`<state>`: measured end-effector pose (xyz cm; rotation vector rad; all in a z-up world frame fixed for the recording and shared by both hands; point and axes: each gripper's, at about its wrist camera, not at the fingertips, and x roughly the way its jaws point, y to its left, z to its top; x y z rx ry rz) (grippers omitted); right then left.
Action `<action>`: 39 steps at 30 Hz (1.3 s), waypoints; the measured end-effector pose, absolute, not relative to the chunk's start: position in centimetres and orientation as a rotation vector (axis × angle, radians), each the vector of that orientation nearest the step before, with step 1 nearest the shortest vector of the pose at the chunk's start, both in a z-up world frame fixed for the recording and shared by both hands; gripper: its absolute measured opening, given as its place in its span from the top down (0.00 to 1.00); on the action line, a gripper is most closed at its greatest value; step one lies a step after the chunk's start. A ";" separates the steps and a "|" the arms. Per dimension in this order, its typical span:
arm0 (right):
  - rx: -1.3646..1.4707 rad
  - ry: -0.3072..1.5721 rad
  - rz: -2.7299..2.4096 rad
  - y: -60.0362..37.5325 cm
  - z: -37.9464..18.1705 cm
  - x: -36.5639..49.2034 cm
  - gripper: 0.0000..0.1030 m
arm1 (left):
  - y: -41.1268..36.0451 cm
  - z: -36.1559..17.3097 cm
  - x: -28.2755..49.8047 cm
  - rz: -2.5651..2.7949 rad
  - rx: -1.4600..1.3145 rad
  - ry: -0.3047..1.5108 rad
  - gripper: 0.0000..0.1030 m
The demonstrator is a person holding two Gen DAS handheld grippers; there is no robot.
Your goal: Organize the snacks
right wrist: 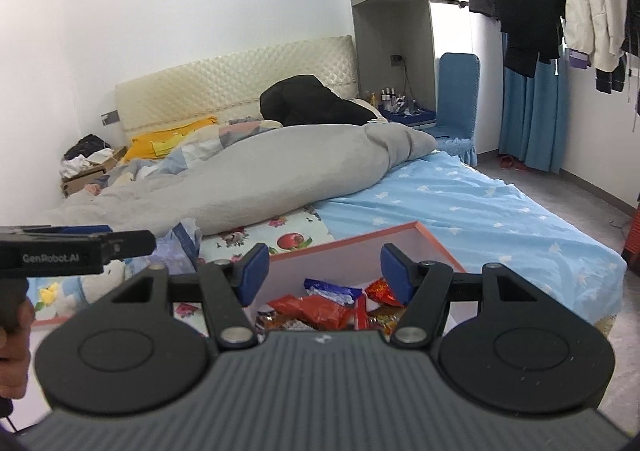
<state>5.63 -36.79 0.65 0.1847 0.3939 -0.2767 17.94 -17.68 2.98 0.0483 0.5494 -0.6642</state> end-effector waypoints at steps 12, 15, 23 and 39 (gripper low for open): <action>0.223 0.428 -0.288 -35.1 -3.6 3.3 0.38 | -15.5 -1.6 14.8 -0.626 0.021 0.608 0.25; 0.230 0.441 -0.318 -35.0 -4.7 3.0 0.38 | -15.2 -3.1 14.2 -0.609 0.019 0.639 0.25; 0.260 0.500 -0.338 -34.4 -7.1 2.1 0.38 | -15.3 -5.4 12.5 -0.587 0.027 0.664 0.25; 0.230 0.506 -0.335 -34.4 -6.6 1.7 0.38 | -16.2 -4.9 11.9 -0.618 0.041 0.672 0.25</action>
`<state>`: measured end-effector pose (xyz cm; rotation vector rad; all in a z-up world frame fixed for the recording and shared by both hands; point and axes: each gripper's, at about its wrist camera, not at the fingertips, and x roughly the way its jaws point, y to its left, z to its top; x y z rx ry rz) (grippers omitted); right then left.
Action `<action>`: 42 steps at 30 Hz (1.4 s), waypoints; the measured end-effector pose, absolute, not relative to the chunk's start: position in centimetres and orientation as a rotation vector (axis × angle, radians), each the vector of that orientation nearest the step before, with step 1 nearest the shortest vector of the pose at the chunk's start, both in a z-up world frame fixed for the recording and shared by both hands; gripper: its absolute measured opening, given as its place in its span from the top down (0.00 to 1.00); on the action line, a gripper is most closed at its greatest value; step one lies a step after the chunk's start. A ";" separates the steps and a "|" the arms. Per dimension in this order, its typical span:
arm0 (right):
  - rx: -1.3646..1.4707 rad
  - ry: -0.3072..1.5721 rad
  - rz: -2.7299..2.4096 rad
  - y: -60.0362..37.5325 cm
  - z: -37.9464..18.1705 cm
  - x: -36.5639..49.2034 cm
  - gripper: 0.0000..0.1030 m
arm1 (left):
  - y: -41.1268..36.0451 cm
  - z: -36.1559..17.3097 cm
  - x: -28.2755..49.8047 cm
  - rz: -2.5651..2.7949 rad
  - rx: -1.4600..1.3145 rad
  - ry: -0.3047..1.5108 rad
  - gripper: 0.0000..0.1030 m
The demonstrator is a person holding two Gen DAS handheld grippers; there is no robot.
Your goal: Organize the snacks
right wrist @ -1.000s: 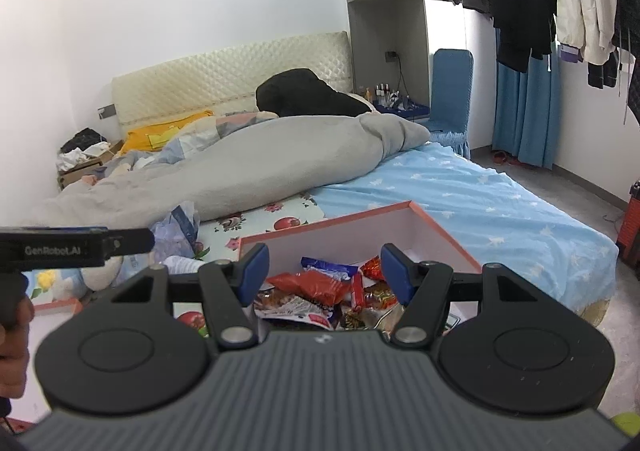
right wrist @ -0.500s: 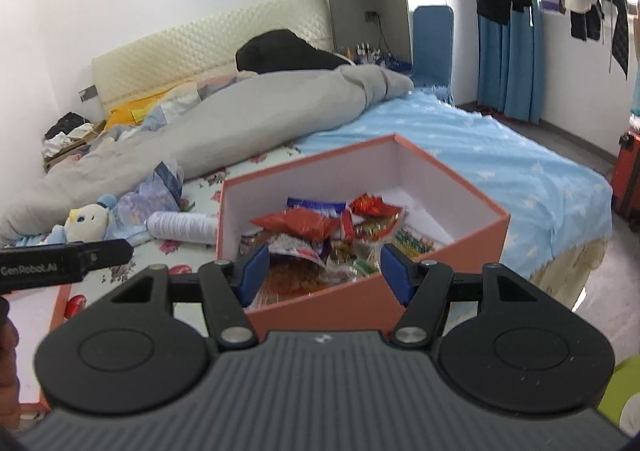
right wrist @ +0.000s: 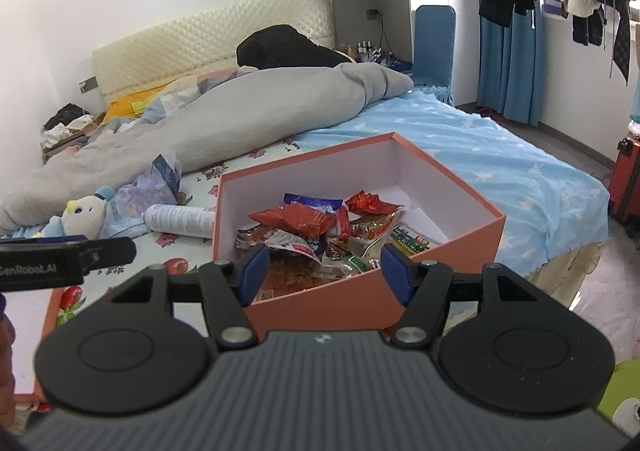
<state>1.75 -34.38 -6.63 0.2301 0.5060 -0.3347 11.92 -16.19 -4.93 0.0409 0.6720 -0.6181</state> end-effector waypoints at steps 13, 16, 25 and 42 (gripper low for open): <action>0.235 0.504 -0.335 -34.4 -6.0 1.3 0.38 | -16.3 -4.2 11.6 -0.631 0.052 0.654 0.25; 0.240 0.498 -0.336 -34.4 -5.8 1.1 0.38 | -16.4 -4.0 11.5 -0.627 0.057 0.651 0.25; 0.238 0.498 -0.316 -34.2 -5.2 0.8 0.38 | -15.7 -3.0 10.8 -0.629 0.047 0.643 0.25; 0.232 0.487 -0.322 -34.0 -4.5 0.7 0.38 | -15.4 -2.2 10.6 -0.632 0.048 0.637 0.25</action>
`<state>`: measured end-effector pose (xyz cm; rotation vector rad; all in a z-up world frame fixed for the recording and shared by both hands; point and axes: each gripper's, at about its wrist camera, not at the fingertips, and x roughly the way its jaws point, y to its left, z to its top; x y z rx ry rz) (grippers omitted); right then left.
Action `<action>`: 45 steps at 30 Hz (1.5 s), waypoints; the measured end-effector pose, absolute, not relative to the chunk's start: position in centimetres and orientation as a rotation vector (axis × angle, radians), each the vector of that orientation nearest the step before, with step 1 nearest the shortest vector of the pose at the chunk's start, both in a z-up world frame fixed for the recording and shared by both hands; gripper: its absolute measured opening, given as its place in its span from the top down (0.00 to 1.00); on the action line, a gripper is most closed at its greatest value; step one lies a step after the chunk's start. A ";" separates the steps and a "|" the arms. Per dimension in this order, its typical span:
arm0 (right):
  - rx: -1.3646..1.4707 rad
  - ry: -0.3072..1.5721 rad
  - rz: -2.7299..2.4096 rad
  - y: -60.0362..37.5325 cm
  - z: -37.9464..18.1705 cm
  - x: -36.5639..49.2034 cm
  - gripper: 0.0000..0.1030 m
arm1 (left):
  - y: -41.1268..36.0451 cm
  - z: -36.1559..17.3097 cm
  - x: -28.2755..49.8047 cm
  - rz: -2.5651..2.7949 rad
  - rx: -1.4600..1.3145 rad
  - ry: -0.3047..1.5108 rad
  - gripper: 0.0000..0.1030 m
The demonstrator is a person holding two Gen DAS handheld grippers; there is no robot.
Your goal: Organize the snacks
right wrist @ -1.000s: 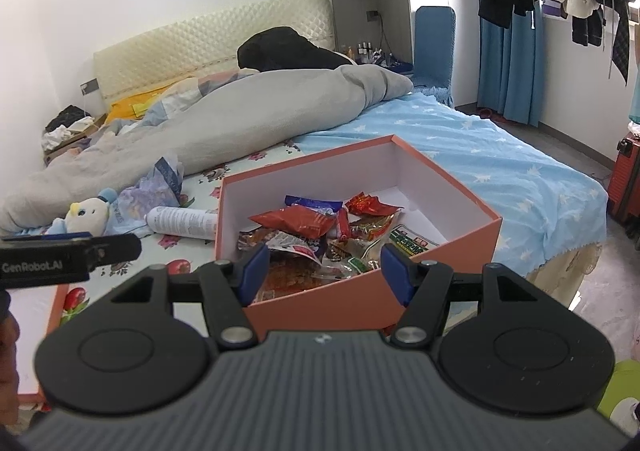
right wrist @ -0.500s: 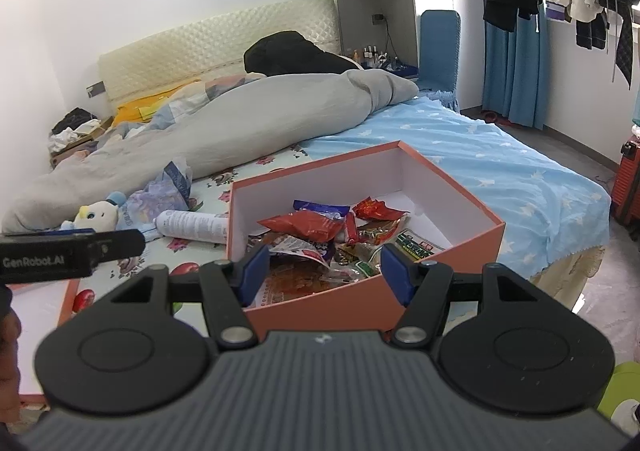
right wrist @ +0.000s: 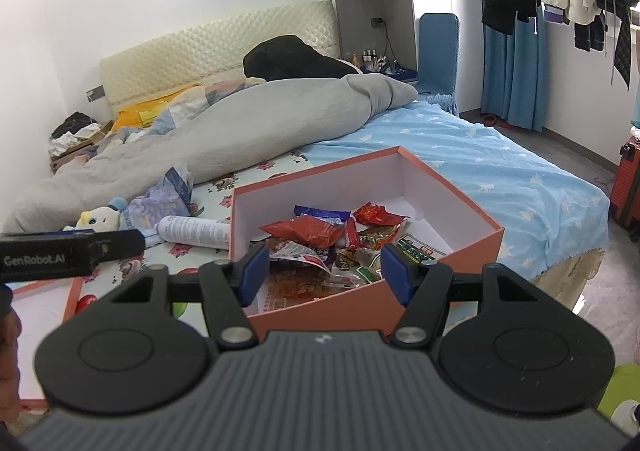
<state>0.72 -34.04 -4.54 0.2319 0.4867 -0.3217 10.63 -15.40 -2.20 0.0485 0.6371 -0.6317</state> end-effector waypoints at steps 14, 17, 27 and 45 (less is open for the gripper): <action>0.235 0.482 -0.361 -34.3 -4.7 0.9 0.02 | -15.7 -1.9 10.9 -0.599 0.061 0.647 0.01; 0.245 0.491 -0.364 -34.5 -4.9 1.0 0.00 | -15.8 -2.1 11.1 -0.590 0.066 0.659 0.01; 0.239 0.484 -0.371 -34.6 -4.9 0.8 0.00 | -16.1 -2.0 11.0 -0.591 0.086 0.661 0.01; 0.240 0.487 -0.371 -34.8 -4.8 0.7 0.00 | -15.9 -1.8 11.1 -0.581 0.077 0.667 0.01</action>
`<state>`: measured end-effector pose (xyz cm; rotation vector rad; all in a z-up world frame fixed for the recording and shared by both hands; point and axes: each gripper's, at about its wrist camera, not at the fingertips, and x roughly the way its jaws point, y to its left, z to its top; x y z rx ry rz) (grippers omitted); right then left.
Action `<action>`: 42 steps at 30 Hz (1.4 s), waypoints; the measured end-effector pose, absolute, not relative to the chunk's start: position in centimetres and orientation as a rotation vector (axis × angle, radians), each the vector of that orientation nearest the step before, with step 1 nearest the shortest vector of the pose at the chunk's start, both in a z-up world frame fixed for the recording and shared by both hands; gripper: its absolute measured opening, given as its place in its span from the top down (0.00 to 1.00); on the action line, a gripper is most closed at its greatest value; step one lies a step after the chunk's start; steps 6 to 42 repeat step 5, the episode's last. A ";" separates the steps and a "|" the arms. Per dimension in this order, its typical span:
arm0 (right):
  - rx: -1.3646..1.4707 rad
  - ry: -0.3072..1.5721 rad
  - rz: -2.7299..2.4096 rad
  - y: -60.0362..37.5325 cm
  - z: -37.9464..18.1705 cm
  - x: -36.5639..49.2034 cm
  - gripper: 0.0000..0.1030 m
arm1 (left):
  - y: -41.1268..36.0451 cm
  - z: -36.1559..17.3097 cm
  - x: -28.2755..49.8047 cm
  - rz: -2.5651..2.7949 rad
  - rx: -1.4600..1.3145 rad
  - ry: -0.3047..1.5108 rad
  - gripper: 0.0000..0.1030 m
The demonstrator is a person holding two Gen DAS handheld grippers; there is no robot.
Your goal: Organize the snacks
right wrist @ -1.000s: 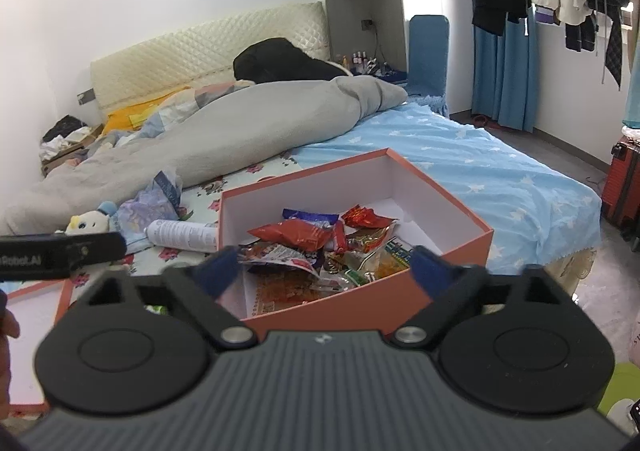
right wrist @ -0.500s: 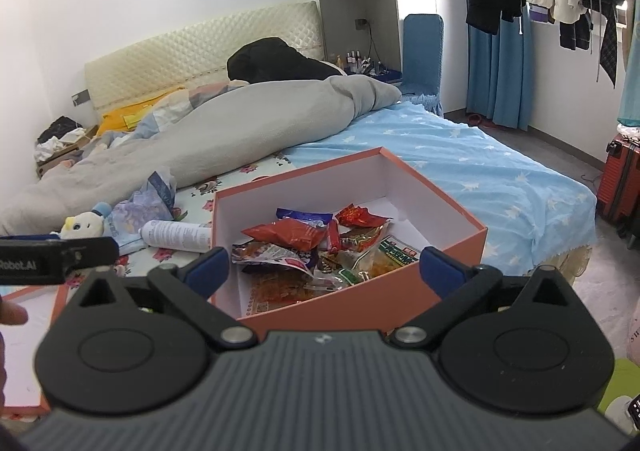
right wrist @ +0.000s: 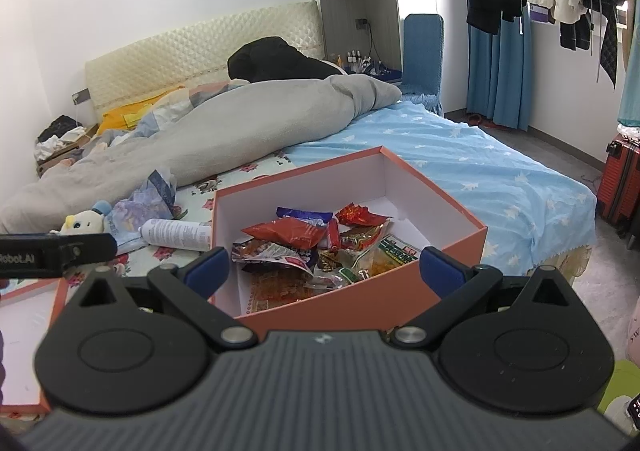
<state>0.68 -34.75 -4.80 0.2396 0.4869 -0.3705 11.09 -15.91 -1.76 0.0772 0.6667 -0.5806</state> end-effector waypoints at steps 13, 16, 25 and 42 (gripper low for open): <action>0.236 0.477 -0.371 -34.8 -4.8 0.6 0.00 | -15.9 -1.9 11.3 -0.577 0.074 0.673 0.01; 0.236 0.477 -0.371 -34.8 -4.8 0.6 0.00 | -15.9 -1.9 11.3 -0.577 0.074 0.673 0.01; 0.236 0.477 -0.371 -34.8 -4.8 0.6 0.00 | -15.9 -1.9 11.3 -0.577 0.074 0.673 0.01; 0.236 0.477 -0.371 -34.8 -4.8 0.6 0.00 | -15.9 -1.9 11.3 -0.577 0.074 0.673 0.01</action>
